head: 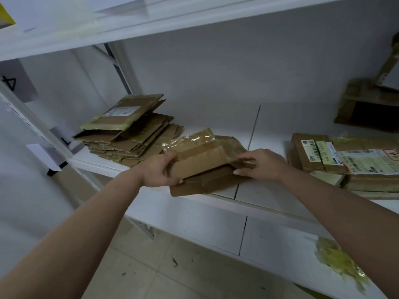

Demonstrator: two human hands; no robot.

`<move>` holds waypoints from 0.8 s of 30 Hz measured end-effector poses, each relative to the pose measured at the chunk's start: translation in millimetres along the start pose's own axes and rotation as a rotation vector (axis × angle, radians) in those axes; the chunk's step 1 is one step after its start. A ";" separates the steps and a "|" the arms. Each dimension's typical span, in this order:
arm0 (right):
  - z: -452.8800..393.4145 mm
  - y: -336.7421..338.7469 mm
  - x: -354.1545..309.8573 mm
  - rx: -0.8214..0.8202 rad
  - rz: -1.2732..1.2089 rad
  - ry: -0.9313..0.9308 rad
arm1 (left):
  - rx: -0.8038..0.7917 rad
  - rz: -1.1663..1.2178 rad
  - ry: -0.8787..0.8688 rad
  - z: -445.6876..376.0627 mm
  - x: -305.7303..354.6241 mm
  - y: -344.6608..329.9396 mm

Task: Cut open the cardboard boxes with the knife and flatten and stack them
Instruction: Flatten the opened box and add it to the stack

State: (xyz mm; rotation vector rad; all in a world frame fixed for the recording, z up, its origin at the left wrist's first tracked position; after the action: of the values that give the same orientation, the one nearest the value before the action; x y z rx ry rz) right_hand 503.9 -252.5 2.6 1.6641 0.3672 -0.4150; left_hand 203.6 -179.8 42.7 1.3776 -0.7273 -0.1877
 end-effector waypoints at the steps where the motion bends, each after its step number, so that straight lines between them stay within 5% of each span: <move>1: 1.3 1.5 -1.7 -0.007 -0.080 -0.024 | 0.031 0.073 0.028 3.0 -1.4 0.9; 5: -8.8 11.0 -0.4 0.267 -0.372 -0.077 | 0.170 0.392 0.105 3.8 11.1 6.1; 8: -21.9 18.6 -1.1 0.402 -0.348 -0.158 | 0.188 0.275 0.195 -9.1 11.2 6.2; 13: -34.8 21.0 -6.7 0.351 -0.226 -0.193 | 0.124 -0.028 0.137 -30.6 27.5 -1.9; 19: -32.3 -4.3 -24.1 0.003 -0.271 -0.075 | -0.026 -0.061 0.253 -52.6 37.6 -19.8; 24: -31.6 -15.7 -23.1 0.146 -0.128 -0.109 | 0.125 0.086 0.426 -50.2 26.9 -56.1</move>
State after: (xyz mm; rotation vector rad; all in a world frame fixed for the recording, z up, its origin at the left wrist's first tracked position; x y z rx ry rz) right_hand 478.0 -219.1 3.4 1.7569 0.3700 -0.6384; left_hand 269.0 -164.8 -0.8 1.4393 -0.4441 0.2183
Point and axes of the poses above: each hand's wrist, its own z-axis away from the middle knuckle, its own y-axis out of the back of the hand, x = y × z, the point moved 2 cm from there along -z, towards the middle knuckle, and after that the axes turned 9 degrees about x, right-handed, at the moved point
